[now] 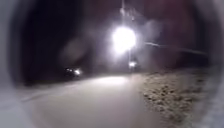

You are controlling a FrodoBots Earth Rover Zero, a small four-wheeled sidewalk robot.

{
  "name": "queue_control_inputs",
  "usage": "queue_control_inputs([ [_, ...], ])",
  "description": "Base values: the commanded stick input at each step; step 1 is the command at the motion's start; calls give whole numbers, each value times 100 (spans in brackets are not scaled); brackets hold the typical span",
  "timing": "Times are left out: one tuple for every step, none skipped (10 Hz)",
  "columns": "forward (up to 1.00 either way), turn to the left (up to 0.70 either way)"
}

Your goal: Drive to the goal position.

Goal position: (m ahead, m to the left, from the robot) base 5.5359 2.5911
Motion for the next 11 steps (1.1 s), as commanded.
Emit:
queue_control_inputs([
  [100,0],
  [100,0],
  [100,0],
  [100,0],
  [100,0],
  [100,0],
  [100,0],
  [100,0],
  [100,0],
  [100,0],
  [100,0],
])
